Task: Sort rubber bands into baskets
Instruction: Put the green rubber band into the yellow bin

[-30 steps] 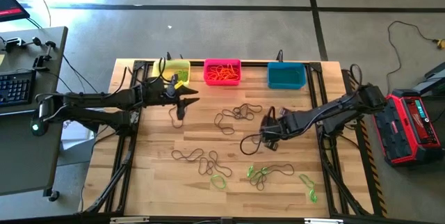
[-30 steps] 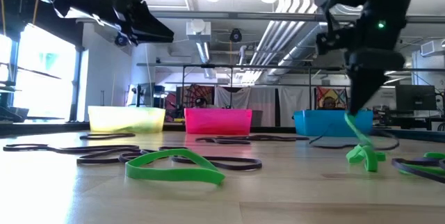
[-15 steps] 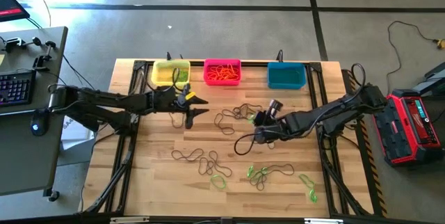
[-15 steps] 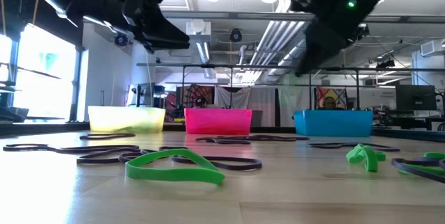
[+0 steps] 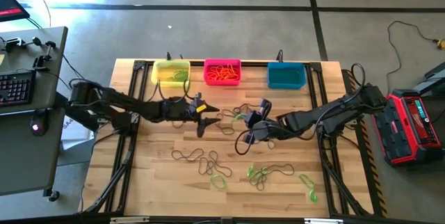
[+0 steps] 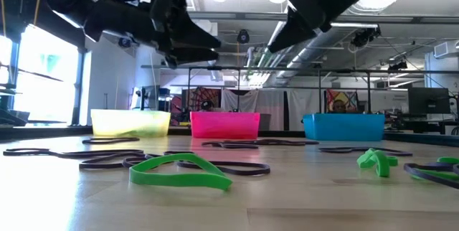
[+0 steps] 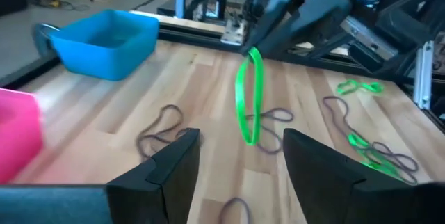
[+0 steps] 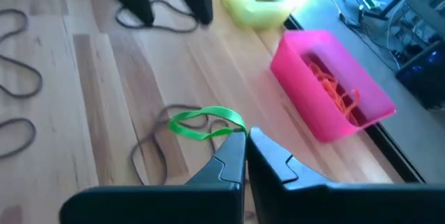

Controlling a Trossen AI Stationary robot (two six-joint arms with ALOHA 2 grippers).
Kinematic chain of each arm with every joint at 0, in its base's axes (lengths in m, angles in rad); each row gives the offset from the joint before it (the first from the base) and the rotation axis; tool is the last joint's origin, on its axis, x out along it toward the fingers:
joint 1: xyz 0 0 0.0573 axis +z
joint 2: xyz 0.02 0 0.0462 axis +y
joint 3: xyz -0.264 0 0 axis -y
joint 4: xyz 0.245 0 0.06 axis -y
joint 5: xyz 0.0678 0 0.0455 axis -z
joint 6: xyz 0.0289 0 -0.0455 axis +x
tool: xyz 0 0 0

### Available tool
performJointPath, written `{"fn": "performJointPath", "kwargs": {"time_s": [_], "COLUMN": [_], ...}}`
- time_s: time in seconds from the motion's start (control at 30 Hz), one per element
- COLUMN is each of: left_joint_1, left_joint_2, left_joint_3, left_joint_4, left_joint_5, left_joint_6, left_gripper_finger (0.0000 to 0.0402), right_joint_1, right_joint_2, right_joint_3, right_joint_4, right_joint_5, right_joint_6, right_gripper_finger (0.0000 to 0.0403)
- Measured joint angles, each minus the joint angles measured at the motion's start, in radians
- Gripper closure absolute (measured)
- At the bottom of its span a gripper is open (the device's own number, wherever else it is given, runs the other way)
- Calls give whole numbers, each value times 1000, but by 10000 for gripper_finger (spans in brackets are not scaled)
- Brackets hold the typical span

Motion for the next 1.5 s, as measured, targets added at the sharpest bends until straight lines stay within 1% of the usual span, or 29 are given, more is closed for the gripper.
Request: {"fn": "performJointPath", "kwargs": {"time_s": [0.2, 0.5, 0.67, 0.73, 0.8, 1.03, 1.07, 1.13, 1.27, 1.4, 1.5], "left_joint_1": [-41, -43, -43, -43, -43, -43, -43, -42, -34, -15, 20], "left_joint_2": [99, 223, 254, 255, 254, 252, 247, 240, 197, 122, 48], "left_joint_3": [87, 205, 245, 254, 257, 257, 257, 257, 257, 257, 257], "left_joint_4": [-2, -9, -76, -103, -107, -128, -144, -170, -259, -370, -499], "left_joint_5": [-83, -47, -44, -26, -26, -26, -25, -26, -34, -100, -139], "left_joint_6": [-3, -31, -57, -62, -63, -11, -4, 5, 12, 33, 33], "left_gripper_finger": [199, 199, 208, 225, 253, 383, 392, 395, 399, 400, 401], "right_joint_1": [0, 0, 0, 0, 0, 1, 1, 1, -4, -14, -22], "right_joint_2": [0, 0, 0, 0, 0, 0, 0, 0, 1, 1, 1], "right_joint_3": [0, 0, 0, 0, 0, 0, 0, 0, 0, 0, 0], "right_joint_4": [53, 68, 68, 69, 73, 73, 68, 49, 46, 50, 46], "right_joint_5": [0, 0, -2, -2, -3, -58, -62, -62, -56, -25, -23], "right_joint_6": [-52, -64, -64, -64, -64, -64, -64, -64, -64, -64, -56], "right_gripper_finger": [402, 402, 402, 402, 402, 398, 393, 373, 310, 248, 219]}}
